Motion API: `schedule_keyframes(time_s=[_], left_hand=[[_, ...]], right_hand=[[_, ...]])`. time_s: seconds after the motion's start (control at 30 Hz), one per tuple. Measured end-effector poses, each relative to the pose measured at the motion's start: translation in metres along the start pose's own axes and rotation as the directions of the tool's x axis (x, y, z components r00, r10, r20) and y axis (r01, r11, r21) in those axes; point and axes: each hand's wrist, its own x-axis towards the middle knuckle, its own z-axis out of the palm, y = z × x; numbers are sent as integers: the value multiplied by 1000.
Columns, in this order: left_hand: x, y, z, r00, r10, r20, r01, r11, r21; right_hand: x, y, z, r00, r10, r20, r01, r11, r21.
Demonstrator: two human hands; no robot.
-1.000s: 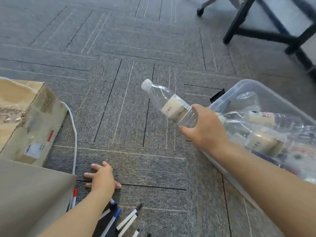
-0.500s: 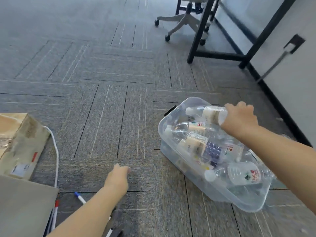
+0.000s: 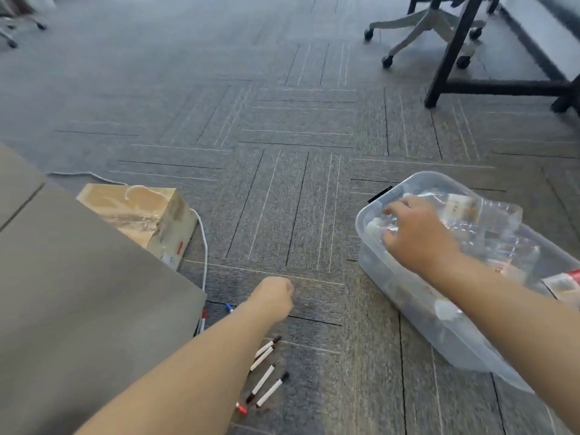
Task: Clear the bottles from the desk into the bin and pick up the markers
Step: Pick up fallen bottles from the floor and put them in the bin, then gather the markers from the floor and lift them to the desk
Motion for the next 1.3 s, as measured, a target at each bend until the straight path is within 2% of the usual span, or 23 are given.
schedule_keyframes(time_s=[0.07, 0.17, 0.27, 0.4, 0.5, 0.57, 0.7, 0.8, 0.87, 1.03, 1.3], left_hand=[[-9, -8, -4, 1000, -13, -17, 12, 999, -47], [-26, -36, 2, 999, -49, 6, 49, 998, -41], [-47, -85, 22, 993, -117, 19, 117, 993, -26], [-96, -160, 67, 973, -230, -3, 228, 967, -115], [-130, -207, 101, 949, -310, 49, 314, 945, -89], [-135, -219, 110, 950, -306, 63, 311, 945, -100], [-119, -205, 116, 975, -221, -3, 217, 960, -177], [-101, -194, 131, 977, -214, 19, 214, 959, -184], [-94, -189, 146, 973, -221, 70, 232, 943, -240], [-79, -191, 164, 966, -140, 216, 197, 943, -268], [-62, -201, 174, 933, -212, 290, 299, 906, -300]], right_hand=[[-14, -24, 31, 999, -11, 48, 8, 997, 72], [-44, -54, 92, 973, 11, 230, -38, 993, 115], [-89, -80, 157, 884, 43, 466, -103, 989, 104], [-162, -104, 212, 773, 131, 621, -210, 976, 55], [-207, -114, 232, 750, 169, 640, -233, 972, 16], [-224, -119, 239, 751, 206, 628, -261, 965, -4], [-237, -122, 248, 774, 263, 576, -322, 947, -1], [-243, -121, 256, 783, 285, 553, -353, 935, 18], [-249, -120, 262, 763, 283, 581, -363, 932, 24], [-236, -110, 278, 696, 254, 671, -331, 944, -14], [-201, -115, 313, 661, 200, 723, -200, 976, -87]])
